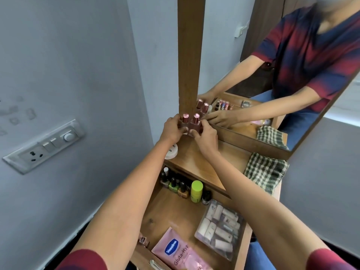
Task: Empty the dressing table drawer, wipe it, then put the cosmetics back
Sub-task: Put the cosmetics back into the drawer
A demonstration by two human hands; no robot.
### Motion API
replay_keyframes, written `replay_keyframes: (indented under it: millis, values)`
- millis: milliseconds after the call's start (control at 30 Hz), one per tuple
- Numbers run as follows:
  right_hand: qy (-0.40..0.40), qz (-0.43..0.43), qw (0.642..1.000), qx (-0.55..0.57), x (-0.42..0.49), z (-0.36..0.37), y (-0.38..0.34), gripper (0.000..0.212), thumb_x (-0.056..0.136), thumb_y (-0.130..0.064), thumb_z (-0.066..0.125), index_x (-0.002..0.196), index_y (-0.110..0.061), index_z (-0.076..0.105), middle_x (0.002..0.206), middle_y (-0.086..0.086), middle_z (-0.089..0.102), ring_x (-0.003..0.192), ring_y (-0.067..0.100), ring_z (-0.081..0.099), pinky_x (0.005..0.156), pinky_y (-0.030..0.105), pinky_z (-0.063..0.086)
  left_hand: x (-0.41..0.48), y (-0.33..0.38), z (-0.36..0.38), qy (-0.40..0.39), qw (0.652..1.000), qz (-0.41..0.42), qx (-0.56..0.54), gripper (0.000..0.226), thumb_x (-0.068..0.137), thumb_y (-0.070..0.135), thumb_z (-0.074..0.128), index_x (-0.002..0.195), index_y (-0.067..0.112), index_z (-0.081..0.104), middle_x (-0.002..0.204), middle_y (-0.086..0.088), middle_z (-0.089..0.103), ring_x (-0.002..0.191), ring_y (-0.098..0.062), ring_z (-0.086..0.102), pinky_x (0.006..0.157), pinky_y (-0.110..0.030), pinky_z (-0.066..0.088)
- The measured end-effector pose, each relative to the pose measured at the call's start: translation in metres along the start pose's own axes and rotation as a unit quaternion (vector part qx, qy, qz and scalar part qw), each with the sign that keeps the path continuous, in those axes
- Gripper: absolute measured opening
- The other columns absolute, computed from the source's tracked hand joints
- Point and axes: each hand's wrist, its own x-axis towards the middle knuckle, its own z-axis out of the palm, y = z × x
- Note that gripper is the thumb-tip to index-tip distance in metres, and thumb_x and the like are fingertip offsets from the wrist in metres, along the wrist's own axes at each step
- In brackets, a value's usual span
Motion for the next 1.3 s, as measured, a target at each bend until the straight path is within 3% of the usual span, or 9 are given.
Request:
replay_keyframes:
  millis: [233,400,533,733,833,1000,1167,1300]
  values:
    - [-0.025,-0.044,0.998,0.026,-0.021,-0.03,-0.012,0.021,0.082,-0.025,0.072,0.095,-0.023,0.056,0.088,-0.004,0.068,0.076,0.016,0.065,0.072,0.04,0.054,-0.039,0.02,-0.019,0.034,0.998,0.034,-0.046,0.034,0.088,0.017,0.067,0.12,0.013,0.056,0.11,-0.001,0.065,0.096,-0.016,0.062,0.082,-0.024,0.044]
    - [-0.033,-0.092,0.994,0.044,-0.052,-0.049,-0.033,0.019,0.082,-0.019,0.072,0.097,-0.019,0.059,0.081,-0.008,0.063,0.066,0.001,0.054,0.063,0.025,0.042,-0.081,0.023,-0.05,0.054,0.996,0.054,-0.041,0.032,0.085,0.024,0.07,0.114,0.016,0.058,0.099,0.008,0.063,0.088,-0.014,0.065,0.08,-0.028,0.05]
    - [-0.062,-0.125,0.99,0.024,-0.083,-0.052,-0.048,0.025,0.08,-0.025,0.073,0.098,-0.013,0.06,0.08,-0.004,0.065,0.068,0.012,0.057,0.068,0.033,0.049,-0.125,0.021,-0.074,0.061,0.996,0.059,-0.015,0.033,0.083,0.029,0.072,0.111,0.017,0.06,0.095,0.009,0.064,0.083,-0.008,0.062,0.071,-0.015,0.045]
    - [-0.121,-0.17,0.977,-0.036,-0.134,-0.036,-0.05,0.03,0.083,-0.027,0.071,0.105,-0.012,0.059,0.091,0.007,0.07,0.076,0.027,0.064,0.065,0.037,0.052,-0.192,-0.004,-0.087,0.032,0.999,0.01,0.029,0.047,0.08,0.034,0.075,0.122,0.021,0.058,0.092,0.01,0.063,0.086,-0.008,0.061,0.078,-0.021,0.044]
    - [-0.15,-0.152,0.976,-0.042,-0.157,-0.022,-0.042,0.034,0.082,-0.025,0.071,0.111,-0.013,0.059,0.094,0.009,0.07,0.079,0.03,0.063,0.067,0.039,0.052,-0.213,-0.024,-0.081,0.008,0.997,-0.02,0.072,0.049,0.079,0.033,0.074,0.122,0.018,0.057,0.095,0.004,0.064,0.088,-0.014,0.062,0.075,-0.024,0.044]
    - [-0.184,-0.07,0.979,-0.046,-0.185,-0.002,-0.025,0.03,0.081,-0.022,0.073,0.103,-0.01,0.058,0.089,0.01,0.07,0.079,0.03,0.064,0.068,0.036,0.049,-0.229,-0.053,-0.068,-0.007,0.988,-0.062,0.143,0.045,0.079,0.041,0.073,0.119,0.024,0.057,0.105,0.001,0.069,0.096,-0.018,0.066,0.077,-0.029,0.051]
    - [-0.215,-0.021,0.976,-0.029,-0.2,0.014,-0.01,0.027,0.082,-0.021,0.073,0.1,-0.011,0.056,0.086,0.002,0.067,0.077,0.02,0.062,0.07,0.037,0.053,-0.232,-0.065,-0.059,0.016,0.977,-0.066,0.201,0.051,0.078,0.044,0.073,0.121,0.021,0.059,0.113,0.001,0.065,0.106,-0.019,0.061,0.093,-0.041,0.049]
    - [-0.235,-0.01,0.971,-0.033,-0.205,0.025,-0.003,0.025,0.085,-0.02,0.071,0.103,-0.013,0.055,0.09,0.003,0.066,0.081,0.019,0.062,0.071,0.034,0.054,-0.229,-0.072,-0.055,0.018,0.97,-0.096,0.225,0.054,0.078,0.043,0.073,0.124,0.019,0.058,0.116,-0.001,0.062,0.109,-0.022,0.058,0.096,-0.044,0.046]
